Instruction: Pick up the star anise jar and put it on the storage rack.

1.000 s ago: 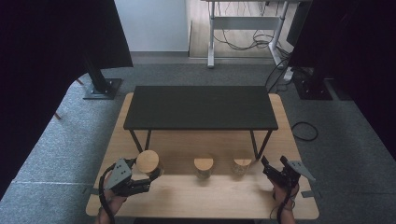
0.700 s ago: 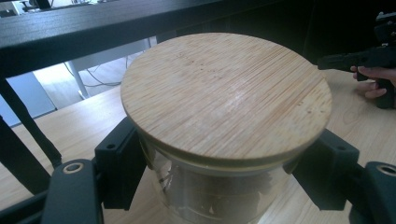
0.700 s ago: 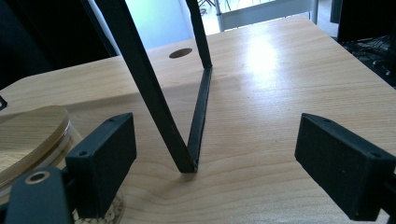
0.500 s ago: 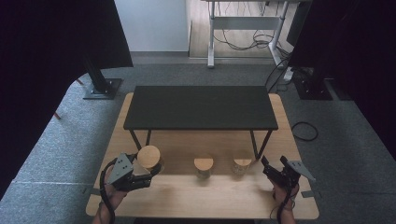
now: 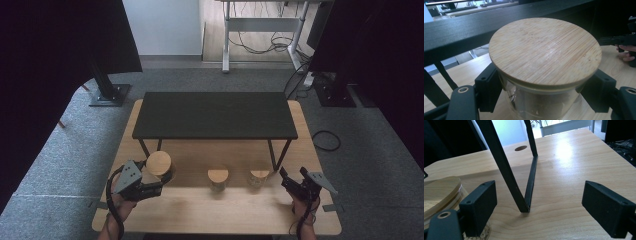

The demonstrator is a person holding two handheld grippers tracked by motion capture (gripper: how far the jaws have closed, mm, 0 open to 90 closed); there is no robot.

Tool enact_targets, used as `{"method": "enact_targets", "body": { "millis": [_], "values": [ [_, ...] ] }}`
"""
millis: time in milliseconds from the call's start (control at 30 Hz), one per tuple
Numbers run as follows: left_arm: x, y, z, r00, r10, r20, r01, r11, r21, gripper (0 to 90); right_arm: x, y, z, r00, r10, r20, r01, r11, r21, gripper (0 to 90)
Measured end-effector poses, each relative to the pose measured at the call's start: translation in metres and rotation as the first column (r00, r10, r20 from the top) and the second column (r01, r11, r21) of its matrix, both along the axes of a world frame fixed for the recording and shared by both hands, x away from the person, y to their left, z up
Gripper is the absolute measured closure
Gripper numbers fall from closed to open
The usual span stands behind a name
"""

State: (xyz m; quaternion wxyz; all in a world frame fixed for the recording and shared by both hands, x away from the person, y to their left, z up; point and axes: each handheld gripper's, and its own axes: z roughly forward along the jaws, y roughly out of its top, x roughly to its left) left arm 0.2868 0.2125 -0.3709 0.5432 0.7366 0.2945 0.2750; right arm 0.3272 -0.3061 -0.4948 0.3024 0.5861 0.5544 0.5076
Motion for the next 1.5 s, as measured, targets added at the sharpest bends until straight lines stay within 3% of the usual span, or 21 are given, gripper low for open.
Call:
{"method": "enact_targets", "body": {
  "millis": [900, 1500],
  "values": [
    [0.008, 0.002, 0.025, 0.9994, 0.008, 0.034, -0.007, 0.9991, -0.041, 25.3, 0.0, 0.0, 0.0, 1.0, 0.003, -0.002, -0.003, 1.0, 0.001, 12.3],
    [0.015, 0.001, 0.041, 0.9987, 0.01, 0.049, -0.008, 0.9993, -0.036, 25.3, 0.0, 0.0, 0.0, 1.0, 0.005, -0.003, -0.005, 1.0, 0.002, 12.3]
  ]
}}
